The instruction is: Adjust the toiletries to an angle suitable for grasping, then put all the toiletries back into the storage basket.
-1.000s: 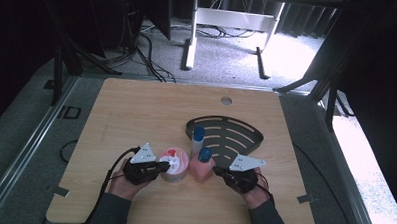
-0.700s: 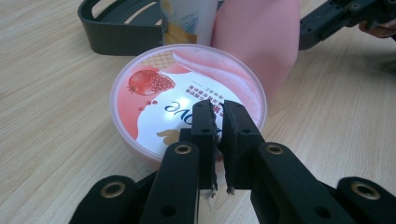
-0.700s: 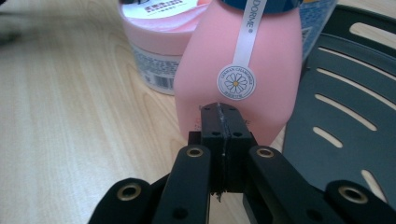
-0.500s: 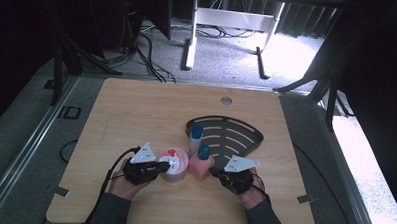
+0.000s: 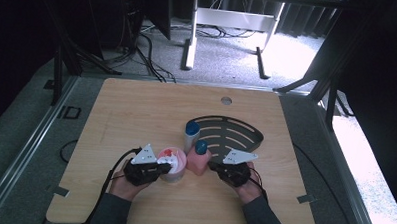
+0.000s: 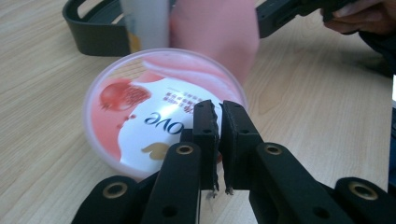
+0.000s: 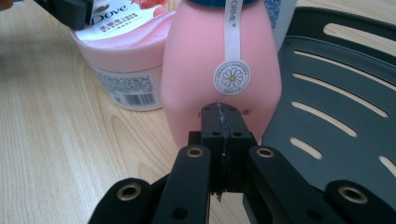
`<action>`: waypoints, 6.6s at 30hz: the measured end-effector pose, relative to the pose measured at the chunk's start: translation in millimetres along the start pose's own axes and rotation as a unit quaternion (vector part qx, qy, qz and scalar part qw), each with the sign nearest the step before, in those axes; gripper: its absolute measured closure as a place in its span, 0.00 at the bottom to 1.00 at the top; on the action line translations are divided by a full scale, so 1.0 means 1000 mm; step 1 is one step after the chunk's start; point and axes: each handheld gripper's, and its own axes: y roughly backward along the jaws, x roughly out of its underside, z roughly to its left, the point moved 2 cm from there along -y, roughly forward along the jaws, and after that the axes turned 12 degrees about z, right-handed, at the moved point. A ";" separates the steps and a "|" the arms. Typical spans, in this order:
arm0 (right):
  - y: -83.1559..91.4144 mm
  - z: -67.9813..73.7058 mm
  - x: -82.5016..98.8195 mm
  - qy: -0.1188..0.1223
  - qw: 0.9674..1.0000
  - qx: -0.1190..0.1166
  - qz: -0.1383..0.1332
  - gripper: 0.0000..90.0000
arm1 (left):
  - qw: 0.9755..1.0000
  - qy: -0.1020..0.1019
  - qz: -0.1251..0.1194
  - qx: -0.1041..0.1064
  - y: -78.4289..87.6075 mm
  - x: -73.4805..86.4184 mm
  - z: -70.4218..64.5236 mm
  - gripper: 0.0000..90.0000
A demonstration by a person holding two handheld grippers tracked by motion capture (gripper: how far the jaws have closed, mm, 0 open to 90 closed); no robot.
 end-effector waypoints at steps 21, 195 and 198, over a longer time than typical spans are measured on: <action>-0.029 0.004 -0.028 0.006 1.000 -0.017 -0.005 1.00 | 1.000 -0.001 0.004 0.016 -0.001 -0.001 -0.002 0.99; 0.078 -0.013 0.111 0.023 0.999 -0.021 0.019 0.27 | 0.979 -0.165 0.030 0.113 -0.124 -0.078 -0.079 0.26; 0.074 -0.013 0.109 0.026 0.999 -0.013 0.029 0.23 | 0.980 -0.167 0.028 0.106 -0.126 -0.078 -0.081 0.24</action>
